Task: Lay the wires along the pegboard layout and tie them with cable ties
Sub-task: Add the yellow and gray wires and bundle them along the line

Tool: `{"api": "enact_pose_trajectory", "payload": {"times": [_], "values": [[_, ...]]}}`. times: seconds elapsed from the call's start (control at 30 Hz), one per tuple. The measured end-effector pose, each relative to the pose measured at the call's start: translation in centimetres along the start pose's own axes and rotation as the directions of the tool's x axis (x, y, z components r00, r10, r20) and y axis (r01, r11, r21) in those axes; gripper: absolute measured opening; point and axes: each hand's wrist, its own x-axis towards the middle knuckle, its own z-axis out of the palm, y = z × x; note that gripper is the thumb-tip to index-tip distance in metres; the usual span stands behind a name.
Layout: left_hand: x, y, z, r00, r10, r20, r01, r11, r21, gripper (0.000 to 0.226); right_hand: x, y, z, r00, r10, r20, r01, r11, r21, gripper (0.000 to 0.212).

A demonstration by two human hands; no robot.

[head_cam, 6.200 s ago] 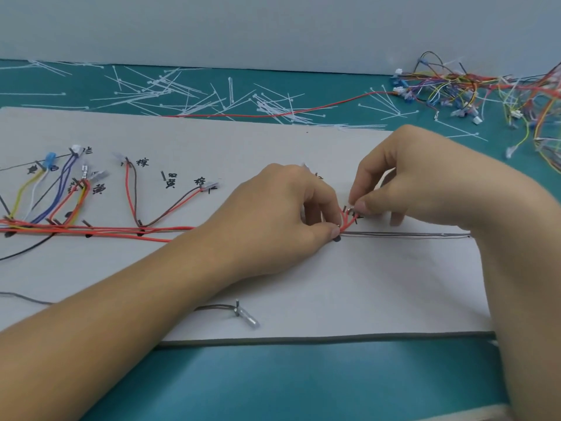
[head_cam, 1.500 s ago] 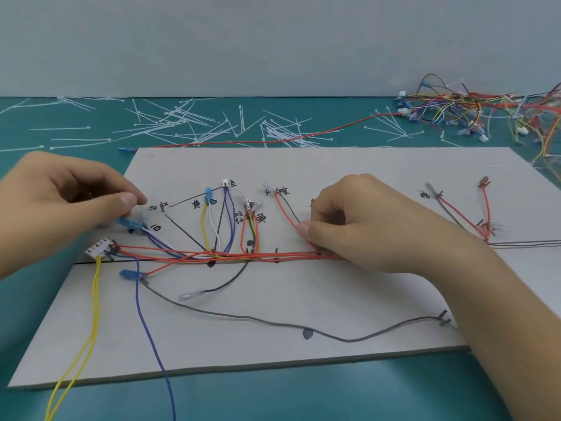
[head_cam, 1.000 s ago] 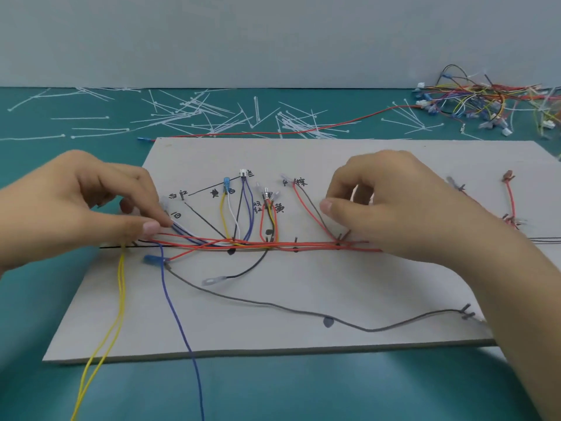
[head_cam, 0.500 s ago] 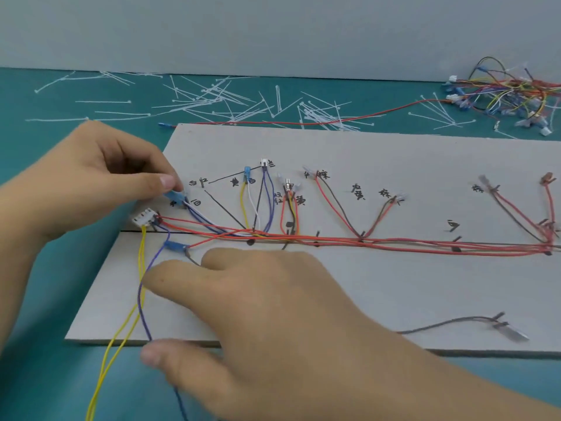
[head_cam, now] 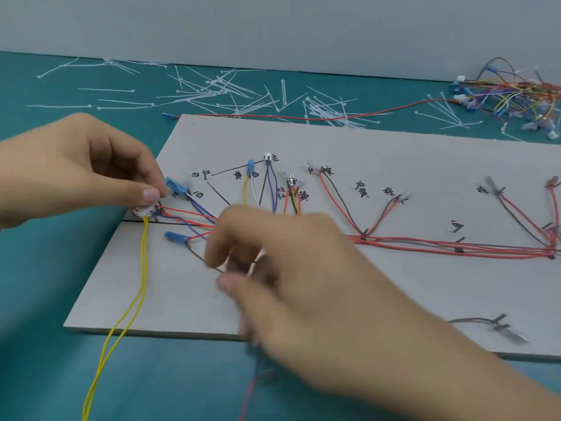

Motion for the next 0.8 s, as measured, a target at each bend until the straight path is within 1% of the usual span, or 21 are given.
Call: {"api": "enact_pose_trajectory", "payload": {"times": [0.03,0.07,0.1,0.2,0.27,0.37,0.47,0.63,0.73,0.8], "values": [[-0.1,-0.1,-0.1,1.0,-0.013,0.003,0.013,1.0,0.013,0.056,0.2,0.1,-0.6,1.0,0.005,0.007,-0.006,0.99,0.141,0.018],[-0.2,-0.2,-0.2,1.0,-0.029,0.001,0.029,0.999,0.023,0.057,0.1,-0.4,-1.6,1.0,0.015,-0.005,-0.014,0.971,0.239,0.019],[-0.2,-0.3,-0.2,0.999,-0.052,0.003,0.052,0.998,0.022,0.059,0.2,0.0,-2.8,0.999,0.017,-0.047,-0.004,0.961,0.275,0.019],[-0.4,-0.3,-0.6,0.991,-0.129,0.025,0.129,0.992,0.012,0.07,0.7,1.1,-5.2,0.995,0.052,-0.08,-0.041,0.991,0.129,0.009],[-0.5,-0.3,-0.7,0.987,-0.157,0.031,0.156,0.987,0.038,0.073,0.9,1.4,-6.3,0.992,0.107,-0.073,-0.103,0.993,0.054,0.011],[-0.7,-0.2,-0.9,0.978,-0.202,0.042,0.2,0.979,0.047,0.07,1.1,1.8,-7.2,0.983,0.167,-0.075,-0.167,0.986,0.001,0.014],[-0.7,-0.2,-1.0,0.967,-0.253,0.038,0.25,0.966,0.058,0.067,1.3,2.3,-7.5,0.984,0.161,-0.08,-0.171,0.974,-0.147,0.013],[-0.5,-0.8,-0.9,0.961,-0.276,0.03,0.274,0.96,0.055,0.059,1.4,2.3,-7.6,0.978,0.178,-0.112,-0.198,0.957,-0.212,0.01],[-0.5,-0.7,-0.8,0.959,-0.285,0.005,0.283,0.952,0.114,0.062,1.6,2.6,-7.8,0.972,0.181,-0.149,-0.215,0.942,-0.26,0.019],[-0.6,0.0,-0.7,0.957,-0.289,-0.011,0.287,0.945,0.159,0.065,1.7,2.8,-7.9,0.969,0.184,-0.163,-0.224,0.932,-0.284,0.02]]}}
